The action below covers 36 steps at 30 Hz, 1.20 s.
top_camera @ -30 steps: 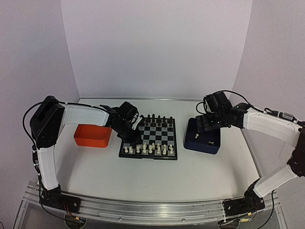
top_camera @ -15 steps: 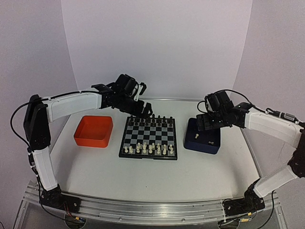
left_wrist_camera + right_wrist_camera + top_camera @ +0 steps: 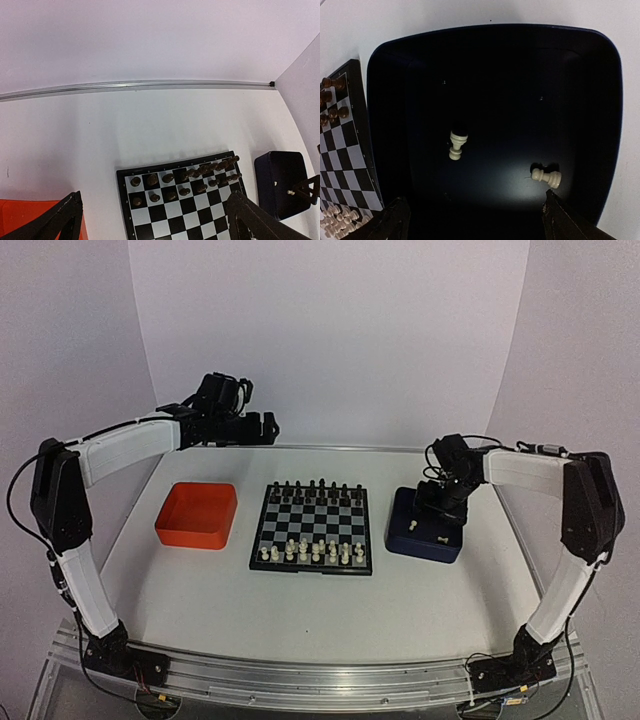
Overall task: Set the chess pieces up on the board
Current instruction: Place the chess piece on the chessboard, then pick up the chess piece from the storage box.
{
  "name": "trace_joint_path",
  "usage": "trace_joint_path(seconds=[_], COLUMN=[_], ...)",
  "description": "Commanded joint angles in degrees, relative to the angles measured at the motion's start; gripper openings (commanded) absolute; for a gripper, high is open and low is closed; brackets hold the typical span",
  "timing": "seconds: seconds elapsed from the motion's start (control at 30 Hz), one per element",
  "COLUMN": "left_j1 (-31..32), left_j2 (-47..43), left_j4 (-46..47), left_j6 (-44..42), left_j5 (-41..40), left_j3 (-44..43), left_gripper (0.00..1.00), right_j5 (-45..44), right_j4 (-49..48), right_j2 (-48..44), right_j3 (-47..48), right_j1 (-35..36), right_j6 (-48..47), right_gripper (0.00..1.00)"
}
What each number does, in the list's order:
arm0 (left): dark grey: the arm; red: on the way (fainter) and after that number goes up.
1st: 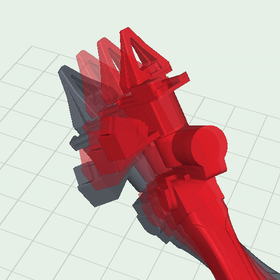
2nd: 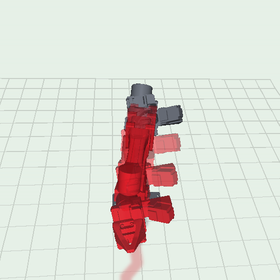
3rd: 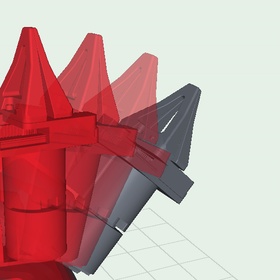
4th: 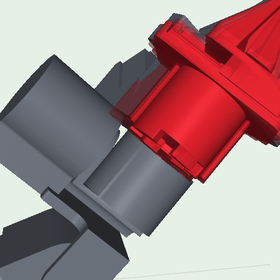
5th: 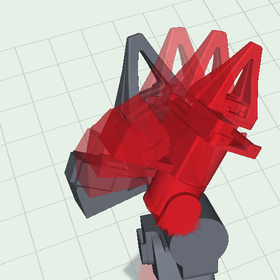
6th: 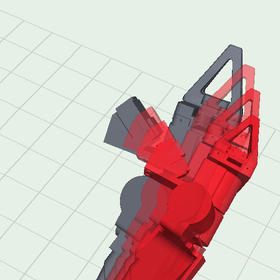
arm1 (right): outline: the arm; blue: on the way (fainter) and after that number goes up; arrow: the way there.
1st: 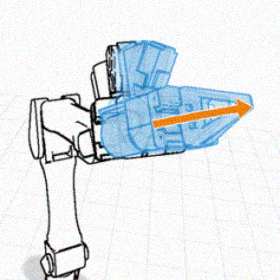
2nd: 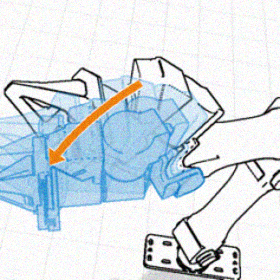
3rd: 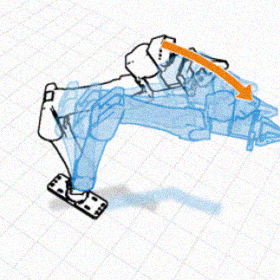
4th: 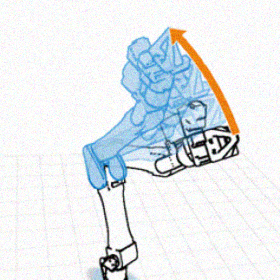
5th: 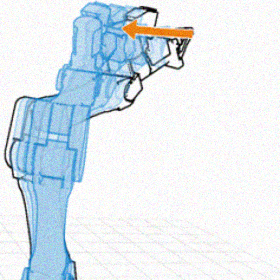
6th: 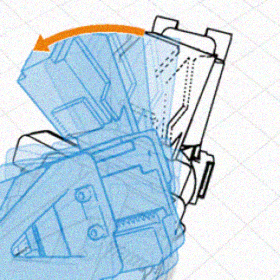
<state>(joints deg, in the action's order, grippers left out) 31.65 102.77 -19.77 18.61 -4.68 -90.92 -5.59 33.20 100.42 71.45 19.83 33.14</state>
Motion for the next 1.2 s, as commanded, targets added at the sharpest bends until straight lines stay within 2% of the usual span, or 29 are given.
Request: trace_joint_path(seconds=[0.0, 0.2, 0.53, 0.8, 1.0, 1.17], left_j1=[0.13, -0.9, -3.16, -4.54, -5.21, -5.56], left_j2=[2.76, 5.28, 9.12, 13.01, 13.9, 15.02], left_j4=[4.58, 1.59, 2.01, 0.19, 0.23, 0.13], left_j6=[0.91, 1.18, 2.12, 1.62, 1.37, 1.33], left_j5=[1.25, 2.8, 4.44, 8.46, 9.52, 10.58], left_j3=[-4.19, -8.64, -11.57, -15.99, -16.7, -17.7], left_gripper=[1.0, 1.0, 1.0, 1.0, 1.0, 1.0], right_j5=[2.67, 3.66, 3.77, 5.11, 6.84, 6.11], right_j4=[2.19, 3.82, 8.11, 10.51, 11.51, 11.96], right_j2=[5.5, 13.82, 21.75, 24.67, 25.89, 25.57], right_j3=[7.3, 13.11, 19.22, 21.78, 22.1, 22.05], right_j1=[0.27, 0.25, 0.26, 0.26, 0.27, 0.27], right_j6=[3.93, 2.24, 2.55, 4.14, 5.41, 5.48], right_gripper=[0.86, 0.69, 0.52, 0.41, 0.29, 0.15])
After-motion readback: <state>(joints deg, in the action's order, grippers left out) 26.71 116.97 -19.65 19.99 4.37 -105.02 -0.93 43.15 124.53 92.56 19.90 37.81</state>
